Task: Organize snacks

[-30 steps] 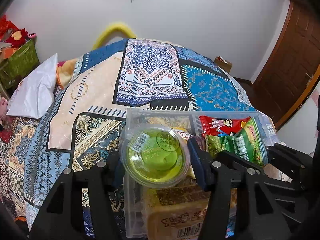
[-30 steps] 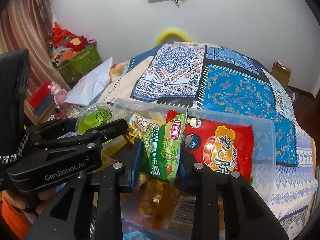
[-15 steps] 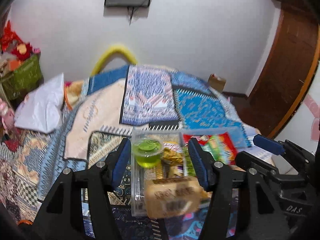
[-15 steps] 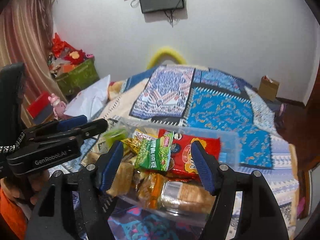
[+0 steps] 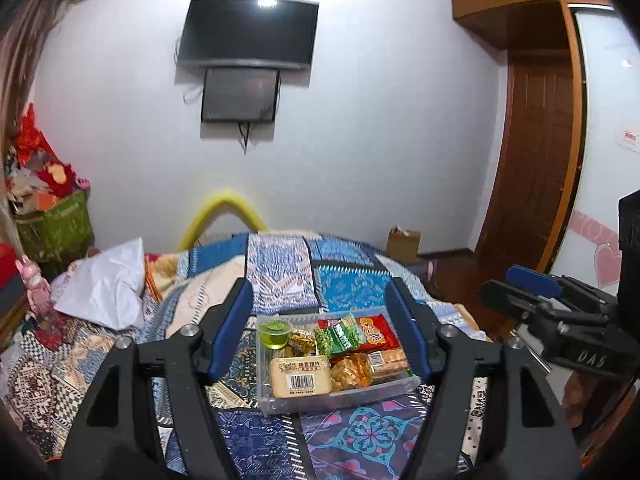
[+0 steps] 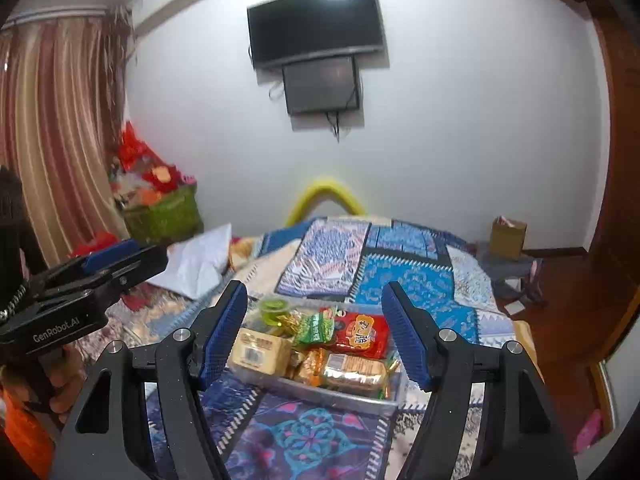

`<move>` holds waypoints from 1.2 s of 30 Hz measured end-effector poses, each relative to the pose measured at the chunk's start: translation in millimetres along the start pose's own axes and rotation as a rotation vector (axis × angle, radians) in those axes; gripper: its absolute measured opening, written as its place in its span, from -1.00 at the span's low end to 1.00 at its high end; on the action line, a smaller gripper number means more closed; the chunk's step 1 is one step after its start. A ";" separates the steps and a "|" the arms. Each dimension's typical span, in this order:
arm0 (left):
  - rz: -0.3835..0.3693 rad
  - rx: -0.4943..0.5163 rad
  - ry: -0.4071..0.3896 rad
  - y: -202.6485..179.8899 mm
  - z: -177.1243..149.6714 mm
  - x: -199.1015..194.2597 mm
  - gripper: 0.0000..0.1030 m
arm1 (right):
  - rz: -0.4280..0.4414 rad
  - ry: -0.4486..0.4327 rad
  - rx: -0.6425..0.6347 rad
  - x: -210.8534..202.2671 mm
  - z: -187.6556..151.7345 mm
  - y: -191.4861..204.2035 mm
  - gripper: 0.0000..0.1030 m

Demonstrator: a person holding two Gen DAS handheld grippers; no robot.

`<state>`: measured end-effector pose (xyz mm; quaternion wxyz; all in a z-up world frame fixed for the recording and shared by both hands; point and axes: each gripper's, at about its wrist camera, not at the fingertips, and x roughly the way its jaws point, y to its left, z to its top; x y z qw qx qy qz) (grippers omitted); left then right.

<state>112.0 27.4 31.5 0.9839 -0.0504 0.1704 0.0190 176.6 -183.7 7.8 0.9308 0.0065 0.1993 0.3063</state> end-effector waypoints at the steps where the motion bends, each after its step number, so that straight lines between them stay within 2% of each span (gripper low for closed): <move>1: 0.006 0.007 -0.016 -2.7 -1.7 -8.8 0.56 | 0.002 -0.009 0.002 -5.3 -0.9 0.3 0.35; 3: 0.010 0.022 -0.045 -8.3 -5.2 -23.6 0.65 | -0.007 -0.034 0.004 -16.7 -3.2 1.3 0.56; 5: 0.015 0.037 -0.066 -15.1 -10.3 -36.7 0.77 | -0.014 -0.051 -0.004 -25.4 -5.9 4.2 0.60; 7: 0.015 0.051 -0.083 -20.4 -13.0 -45.1 0.82 | -0.016 -0.057 -0.010 -29.9 -8.2 7.1 0.67; 11: 0.001 0.055 -0.100 -27.0 -16.4 -56.4 0.88 | -0.041 -0.102 -0.019 -43.3 -14.9 13.4 0.99; 22: -0.019 0.049 -0.092 -32.1 -23.6 -68.1 0.89 | -0.047 -0.119 -0.016 -59.5 -22.7 15.9 1.00; 36: -0.015 0.047 -0.072 -30.9 -28.3 -62.0 0.89 | -0.057 -0.117 -0.032 -63.3 -26.7 19.4 1.00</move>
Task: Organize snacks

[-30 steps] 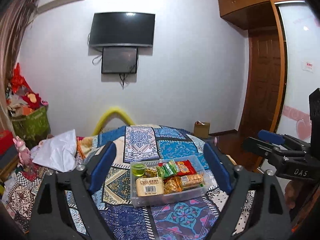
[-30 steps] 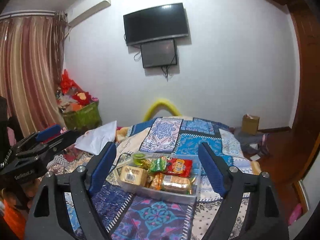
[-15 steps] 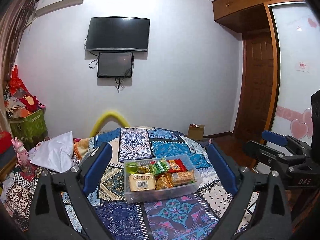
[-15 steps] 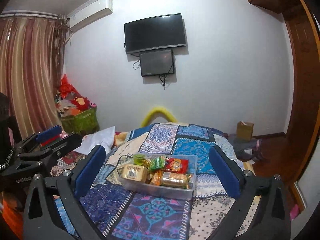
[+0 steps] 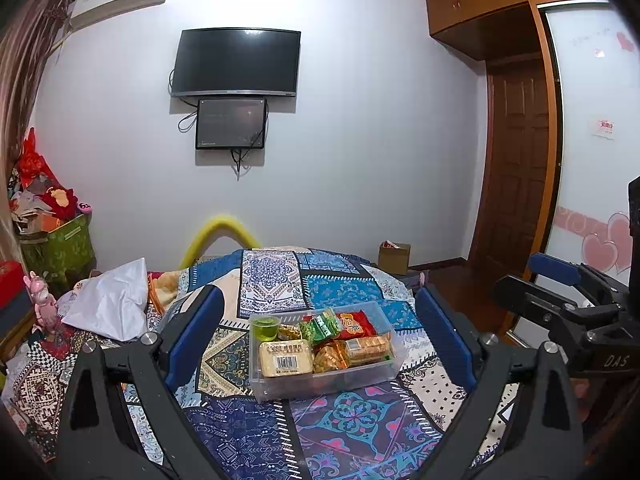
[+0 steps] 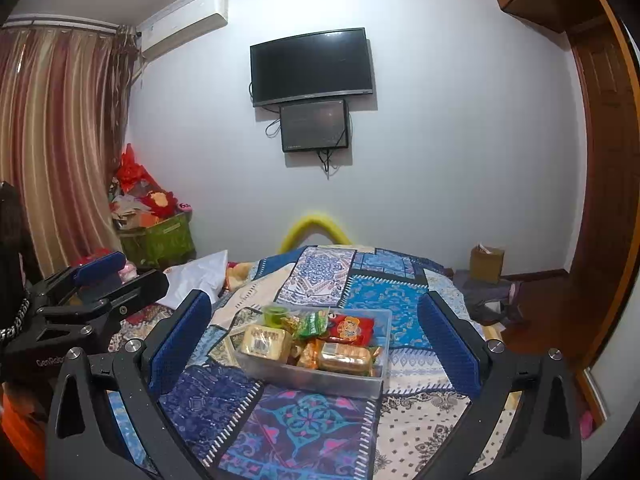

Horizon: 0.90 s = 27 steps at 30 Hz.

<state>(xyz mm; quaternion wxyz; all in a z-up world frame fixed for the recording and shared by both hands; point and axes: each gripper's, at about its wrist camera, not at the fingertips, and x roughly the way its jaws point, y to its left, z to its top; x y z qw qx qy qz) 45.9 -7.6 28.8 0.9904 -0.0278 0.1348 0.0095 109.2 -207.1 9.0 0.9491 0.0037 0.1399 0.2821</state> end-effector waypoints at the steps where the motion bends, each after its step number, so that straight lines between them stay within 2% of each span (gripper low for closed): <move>1: -0.002 0.001 0.002 -0.3 -0.4 0.6 0.89 | 0.000 0.000 0.001 -0.4 -0.1 0.2 1.00; 27: -0.006 -0.008 0.011 1.6 -4.4 3.7 0.92 | -0.002 0.008 0.006 0.6 2.3 -1.7 1.00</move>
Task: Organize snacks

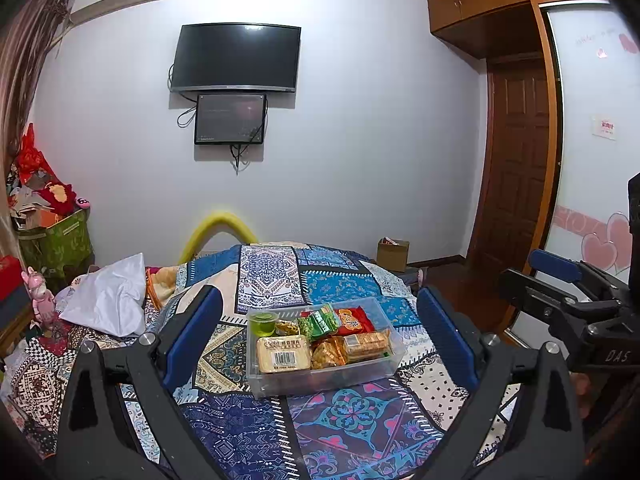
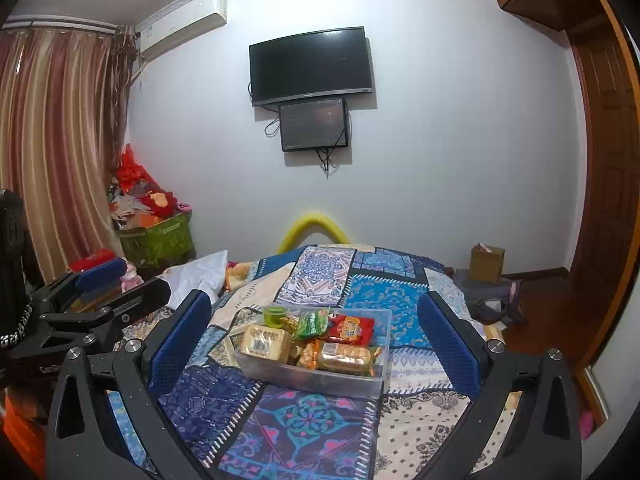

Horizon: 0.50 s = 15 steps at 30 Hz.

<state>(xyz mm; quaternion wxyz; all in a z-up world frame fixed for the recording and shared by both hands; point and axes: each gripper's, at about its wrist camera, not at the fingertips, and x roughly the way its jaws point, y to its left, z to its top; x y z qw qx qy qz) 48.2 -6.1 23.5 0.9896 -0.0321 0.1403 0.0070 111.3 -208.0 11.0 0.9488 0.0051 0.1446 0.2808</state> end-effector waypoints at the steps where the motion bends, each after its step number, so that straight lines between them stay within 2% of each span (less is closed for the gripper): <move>1: 0.000 -0.001 0.000 0.0 0.3 0.1 0.92 | 0.001 0.001 0.002 0.0 0.5 -0.1 1.00; 15: -0.017 -0.001 -0.004 -0.8 0.2 -2.4 0.92 | 0.003 0.004 -0.003 0.1 1.1 -0.5 1.00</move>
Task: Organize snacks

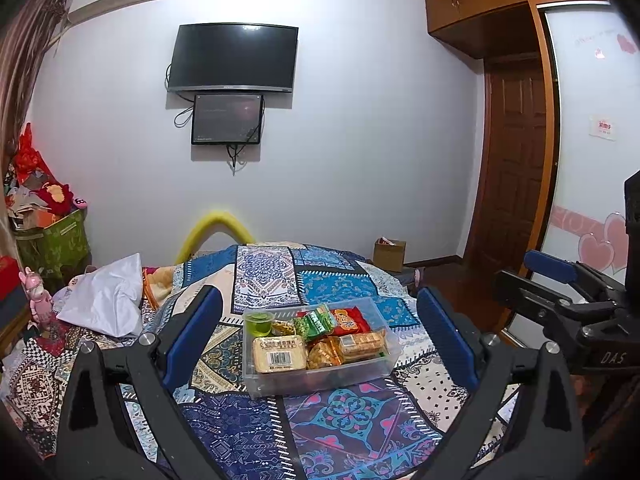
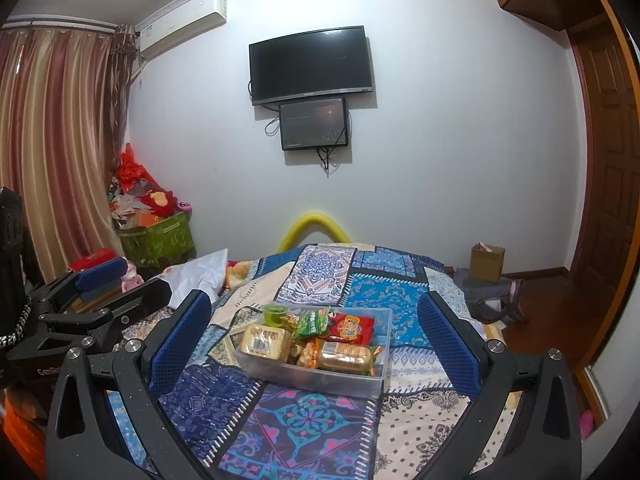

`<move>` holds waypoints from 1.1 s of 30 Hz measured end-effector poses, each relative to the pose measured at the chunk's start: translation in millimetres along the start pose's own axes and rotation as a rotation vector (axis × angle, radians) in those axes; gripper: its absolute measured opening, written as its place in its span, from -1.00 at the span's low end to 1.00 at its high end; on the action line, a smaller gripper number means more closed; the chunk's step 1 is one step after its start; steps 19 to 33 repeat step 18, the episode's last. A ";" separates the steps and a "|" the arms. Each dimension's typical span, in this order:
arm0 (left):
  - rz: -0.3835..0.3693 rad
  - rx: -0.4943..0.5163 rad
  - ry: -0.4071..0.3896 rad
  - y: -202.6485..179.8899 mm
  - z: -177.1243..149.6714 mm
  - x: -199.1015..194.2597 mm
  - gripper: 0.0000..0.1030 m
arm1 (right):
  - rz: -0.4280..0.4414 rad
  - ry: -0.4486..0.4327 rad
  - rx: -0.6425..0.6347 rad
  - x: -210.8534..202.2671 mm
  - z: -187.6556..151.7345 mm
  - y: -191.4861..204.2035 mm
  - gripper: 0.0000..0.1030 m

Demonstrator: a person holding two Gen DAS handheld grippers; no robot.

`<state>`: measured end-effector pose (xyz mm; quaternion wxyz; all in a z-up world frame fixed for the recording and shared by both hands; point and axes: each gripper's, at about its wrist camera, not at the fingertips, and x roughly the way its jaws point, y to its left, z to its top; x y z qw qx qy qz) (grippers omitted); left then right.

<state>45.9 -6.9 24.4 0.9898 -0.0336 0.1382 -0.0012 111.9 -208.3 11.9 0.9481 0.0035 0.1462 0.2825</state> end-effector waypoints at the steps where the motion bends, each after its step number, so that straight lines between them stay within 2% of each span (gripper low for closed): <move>1: -0.002 0.002 -0.003 -0.5 0.1 -0.6 0.92 | 0.000 0.000 0.001 0.0 0.2 -0.4 1.00; 8: 0.011 0.002 0.002 -0.1 1.2 0.1 0.92 | -0.001 0.003 0.006 -0.1 0.7 -2.3 1.00; 16: -0.019 -0.007 0.020 1.8 0.6 3.1 0.92 | -0.004 0.013 0.009 2.7 -0.3 -4.5 1.00; 33: -0.020 -0.008 0.020 2.0 0.1 3.8 0.92 | -0.005 0.015 0.011 3.6 -0.5 -5.0 1.00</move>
